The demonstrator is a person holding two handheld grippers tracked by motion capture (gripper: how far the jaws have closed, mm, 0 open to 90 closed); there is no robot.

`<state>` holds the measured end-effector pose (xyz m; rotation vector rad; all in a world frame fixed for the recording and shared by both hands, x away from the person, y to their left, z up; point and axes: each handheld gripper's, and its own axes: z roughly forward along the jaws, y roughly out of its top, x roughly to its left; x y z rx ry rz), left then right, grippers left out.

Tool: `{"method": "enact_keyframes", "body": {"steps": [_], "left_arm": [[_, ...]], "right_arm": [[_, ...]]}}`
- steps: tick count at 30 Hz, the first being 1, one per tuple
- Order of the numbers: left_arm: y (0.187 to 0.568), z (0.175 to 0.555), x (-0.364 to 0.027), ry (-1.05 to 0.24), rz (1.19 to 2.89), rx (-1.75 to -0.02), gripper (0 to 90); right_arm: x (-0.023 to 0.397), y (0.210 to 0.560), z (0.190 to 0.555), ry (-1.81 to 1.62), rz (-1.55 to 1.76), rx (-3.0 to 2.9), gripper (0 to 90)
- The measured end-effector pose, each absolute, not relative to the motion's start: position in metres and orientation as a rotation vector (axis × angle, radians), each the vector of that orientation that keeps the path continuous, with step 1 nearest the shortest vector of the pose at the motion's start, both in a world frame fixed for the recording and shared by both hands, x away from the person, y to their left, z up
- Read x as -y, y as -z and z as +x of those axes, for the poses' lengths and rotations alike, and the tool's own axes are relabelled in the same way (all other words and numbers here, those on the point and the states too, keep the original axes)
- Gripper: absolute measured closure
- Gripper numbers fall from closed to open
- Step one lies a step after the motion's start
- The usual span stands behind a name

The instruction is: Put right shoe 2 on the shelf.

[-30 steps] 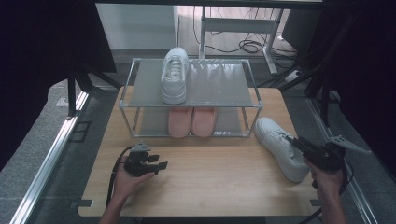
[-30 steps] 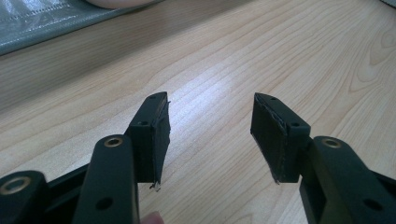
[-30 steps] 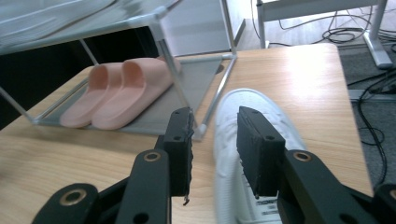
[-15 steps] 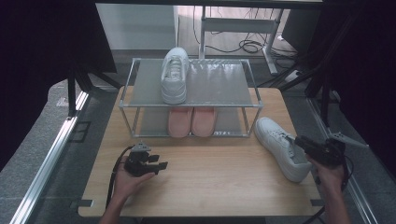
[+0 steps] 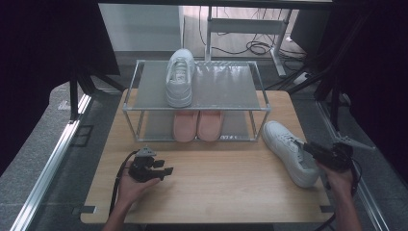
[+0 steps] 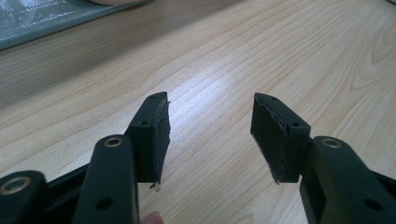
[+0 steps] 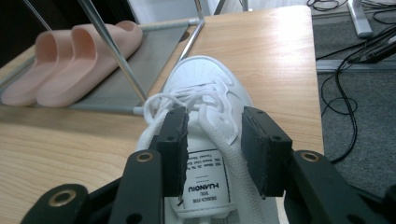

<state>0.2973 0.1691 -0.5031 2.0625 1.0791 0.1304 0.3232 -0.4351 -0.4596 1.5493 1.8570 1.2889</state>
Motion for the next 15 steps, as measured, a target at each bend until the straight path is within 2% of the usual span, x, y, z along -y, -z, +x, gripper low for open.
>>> {"method": "enact_keyframes", "body": {"steps": [15], "left_arm": [[0.503,0.297,-0.169,-0.13,2.064,-1.079,47.6]], "right_arm": [[0.428,0.47,0.341,-1.125,1.512,-1.954,57.0]]}}
